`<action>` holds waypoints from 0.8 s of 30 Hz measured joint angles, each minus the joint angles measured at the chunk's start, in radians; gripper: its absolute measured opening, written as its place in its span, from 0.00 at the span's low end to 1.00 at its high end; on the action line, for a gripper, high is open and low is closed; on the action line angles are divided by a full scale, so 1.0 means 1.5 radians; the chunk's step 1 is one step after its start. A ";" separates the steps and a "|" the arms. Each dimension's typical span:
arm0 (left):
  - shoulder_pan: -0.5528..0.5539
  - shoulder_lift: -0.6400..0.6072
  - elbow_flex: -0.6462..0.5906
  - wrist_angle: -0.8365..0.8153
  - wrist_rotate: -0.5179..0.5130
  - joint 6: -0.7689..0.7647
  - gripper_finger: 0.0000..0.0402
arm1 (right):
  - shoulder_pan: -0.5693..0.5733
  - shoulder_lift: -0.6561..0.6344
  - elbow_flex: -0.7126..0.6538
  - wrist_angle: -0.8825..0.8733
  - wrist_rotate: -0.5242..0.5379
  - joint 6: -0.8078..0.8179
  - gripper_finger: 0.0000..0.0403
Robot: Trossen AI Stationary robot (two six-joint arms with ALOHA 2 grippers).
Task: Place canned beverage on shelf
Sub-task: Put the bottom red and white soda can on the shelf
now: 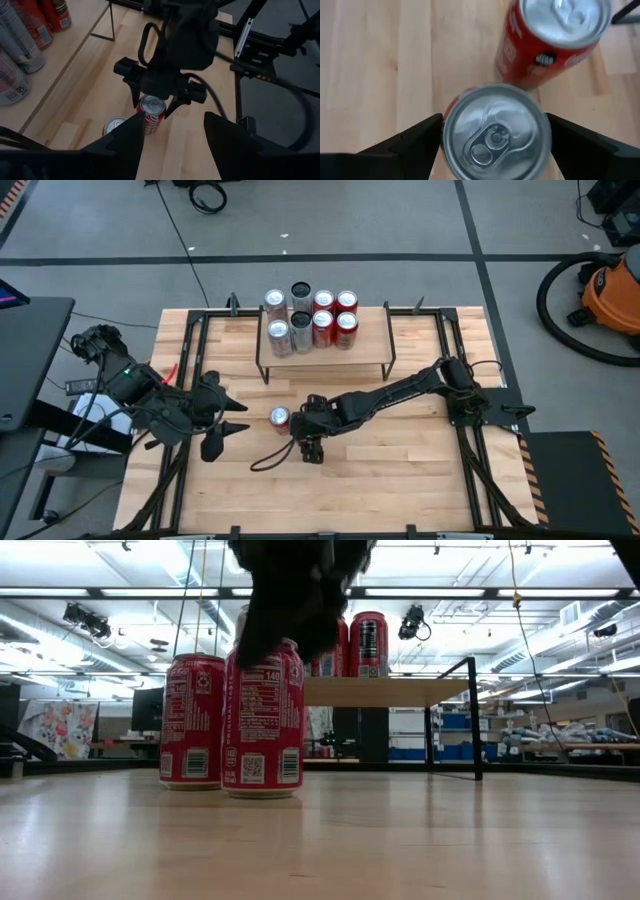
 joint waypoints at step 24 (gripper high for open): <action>0.001 0.000 0.000 0.002 0.000 0.003 0.53 | -0.043 -0.079 -0.044 -0.118 -0.033 0.054 0.77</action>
